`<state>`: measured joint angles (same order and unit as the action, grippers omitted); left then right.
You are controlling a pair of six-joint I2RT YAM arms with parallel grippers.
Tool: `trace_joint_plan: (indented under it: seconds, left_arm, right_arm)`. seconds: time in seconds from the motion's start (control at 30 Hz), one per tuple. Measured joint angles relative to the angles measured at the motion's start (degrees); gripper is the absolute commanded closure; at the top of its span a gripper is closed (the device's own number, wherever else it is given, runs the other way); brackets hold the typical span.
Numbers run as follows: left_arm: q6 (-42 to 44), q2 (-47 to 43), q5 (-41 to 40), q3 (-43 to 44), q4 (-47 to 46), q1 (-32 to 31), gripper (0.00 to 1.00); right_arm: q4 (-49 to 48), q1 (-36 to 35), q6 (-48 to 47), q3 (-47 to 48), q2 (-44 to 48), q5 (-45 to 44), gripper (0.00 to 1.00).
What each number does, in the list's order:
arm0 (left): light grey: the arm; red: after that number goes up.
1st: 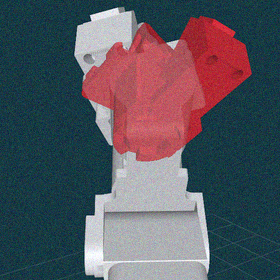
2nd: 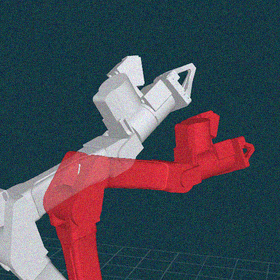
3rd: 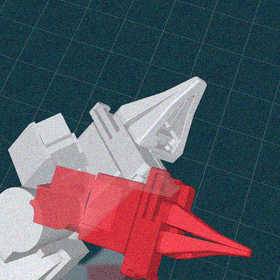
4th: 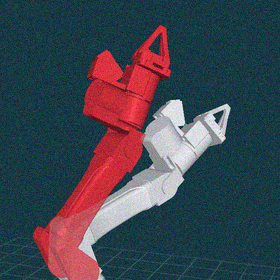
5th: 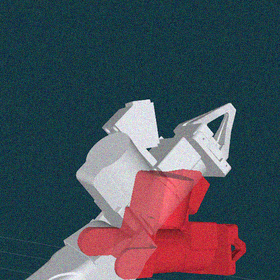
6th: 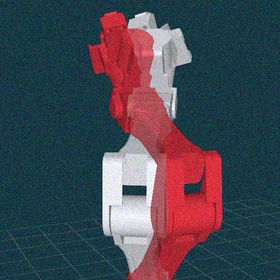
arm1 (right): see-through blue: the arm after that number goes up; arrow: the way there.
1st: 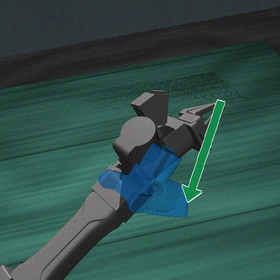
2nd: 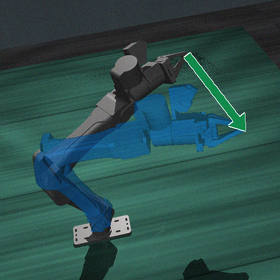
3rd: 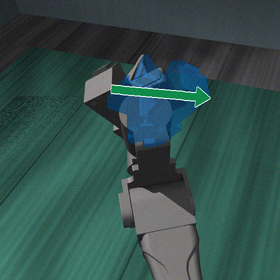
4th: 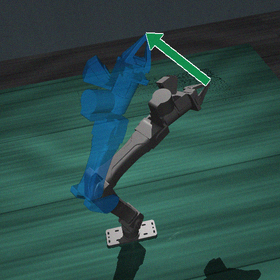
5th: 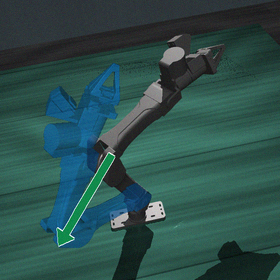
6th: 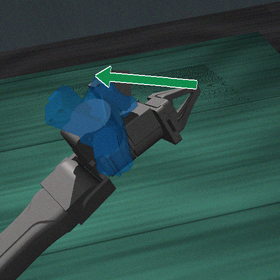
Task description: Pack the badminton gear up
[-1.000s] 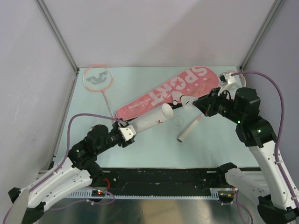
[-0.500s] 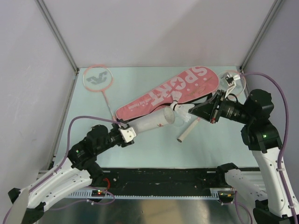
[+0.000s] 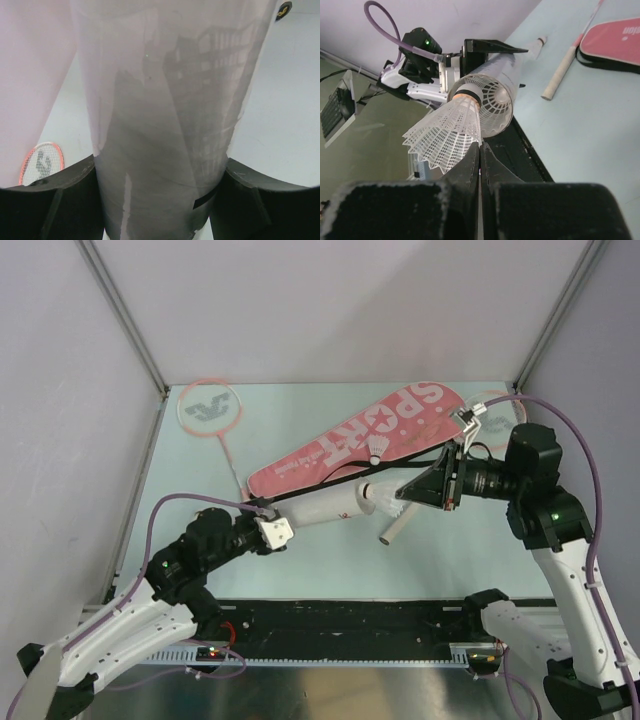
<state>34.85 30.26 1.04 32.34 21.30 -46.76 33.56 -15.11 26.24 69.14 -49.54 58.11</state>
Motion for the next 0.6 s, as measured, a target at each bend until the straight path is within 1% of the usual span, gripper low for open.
trace_joint_plan:
  seconds: [0.27,0.6]
  left_arm:
    - [2.0,0.1,-0.4,0.0,0.7,0.0,0.48]
    - [3.8,-0.1,-0.4,0.0,0.8,0.0,0.48]
  right_arm:
    - [4.0,-5.9,-2.5,0.0,-2.4,-2.0,1.00]
    - [3.8,-14.8,-2.1,0.0,-6.7,-9.6,1.00]
